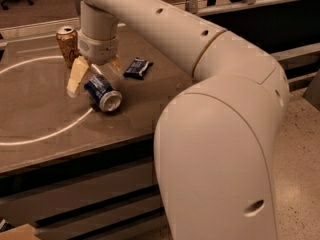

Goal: Place pepsi can upright

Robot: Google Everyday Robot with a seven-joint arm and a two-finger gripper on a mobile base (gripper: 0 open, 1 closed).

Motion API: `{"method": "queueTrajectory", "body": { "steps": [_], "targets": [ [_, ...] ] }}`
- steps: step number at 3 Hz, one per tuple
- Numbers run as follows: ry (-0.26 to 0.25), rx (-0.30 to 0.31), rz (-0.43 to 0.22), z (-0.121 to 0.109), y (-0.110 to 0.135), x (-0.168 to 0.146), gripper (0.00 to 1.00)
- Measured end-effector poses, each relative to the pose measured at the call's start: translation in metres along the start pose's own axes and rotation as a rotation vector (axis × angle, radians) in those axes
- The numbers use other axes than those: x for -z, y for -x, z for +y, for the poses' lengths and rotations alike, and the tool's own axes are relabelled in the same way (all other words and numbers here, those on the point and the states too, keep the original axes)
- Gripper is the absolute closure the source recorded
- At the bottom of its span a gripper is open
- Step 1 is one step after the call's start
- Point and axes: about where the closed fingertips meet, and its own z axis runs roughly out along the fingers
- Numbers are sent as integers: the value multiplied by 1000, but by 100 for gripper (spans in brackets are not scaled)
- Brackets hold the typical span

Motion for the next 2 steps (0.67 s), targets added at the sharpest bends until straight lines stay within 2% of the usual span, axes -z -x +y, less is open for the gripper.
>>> {"method": "queueTrajectory", "body": {
  "steps": [2],
  "targets": [
    [-18,4,35,-2,6,-7,64]
  ]
}}
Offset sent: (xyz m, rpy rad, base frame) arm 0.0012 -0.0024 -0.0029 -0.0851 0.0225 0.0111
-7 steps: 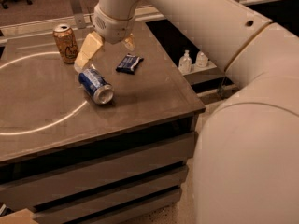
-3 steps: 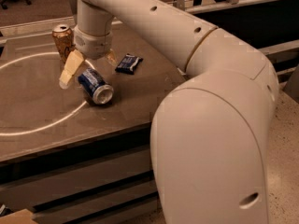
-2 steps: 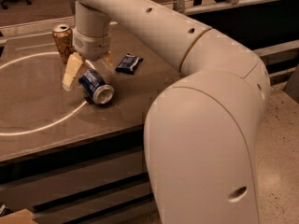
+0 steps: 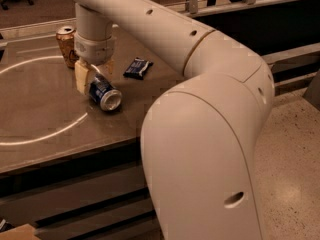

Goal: Place pepsi can upright

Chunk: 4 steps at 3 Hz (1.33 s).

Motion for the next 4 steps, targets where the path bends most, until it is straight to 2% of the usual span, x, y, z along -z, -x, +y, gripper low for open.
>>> {"method": "queueTrajectory", "body": {
  "steps": [1,2,3,4],
  "targets": [
    [-14,21,-28,0,4,11,85],
    [-22,105,-135,7,13,48,100],
    [5,255,-303,22,15,87,100],
    [155,404,-599,38,21,108,100]
  ]
}}
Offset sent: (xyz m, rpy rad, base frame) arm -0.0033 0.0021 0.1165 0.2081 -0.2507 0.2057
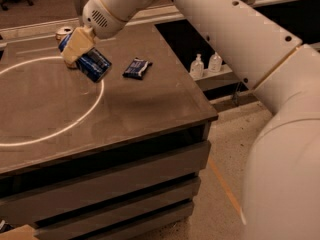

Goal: Place pepsi can upright

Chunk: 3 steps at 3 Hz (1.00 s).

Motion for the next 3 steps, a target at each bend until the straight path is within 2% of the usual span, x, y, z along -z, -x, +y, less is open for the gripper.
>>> {"method": "queueTrajectory", "body": {
  "steps": [1,2,3],
  "targets": [
    [101,72,-216,5,9,13,100],
    [122,166,-253,15,14,14,100],
    [135,188,-285,17,6,5,100]
  ]
}}
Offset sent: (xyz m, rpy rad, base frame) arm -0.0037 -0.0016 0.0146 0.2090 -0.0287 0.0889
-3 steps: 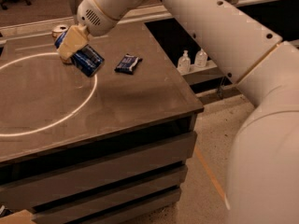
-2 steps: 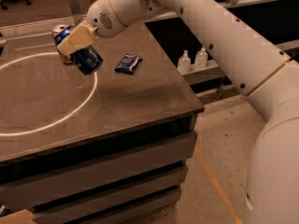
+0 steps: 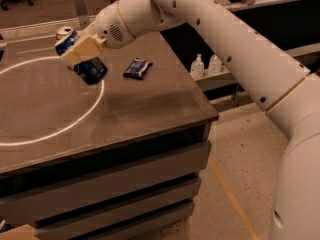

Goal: Place pepsi can upright

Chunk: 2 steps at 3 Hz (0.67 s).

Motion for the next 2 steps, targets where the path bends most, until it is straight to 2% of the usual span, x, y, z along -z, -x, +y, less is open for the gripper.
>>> {"method": "queueTrajectory", "body": {
  "steps": [2],
  "targets": [
    [70,98,-220,15,-7,-13,100]
  ]
}}
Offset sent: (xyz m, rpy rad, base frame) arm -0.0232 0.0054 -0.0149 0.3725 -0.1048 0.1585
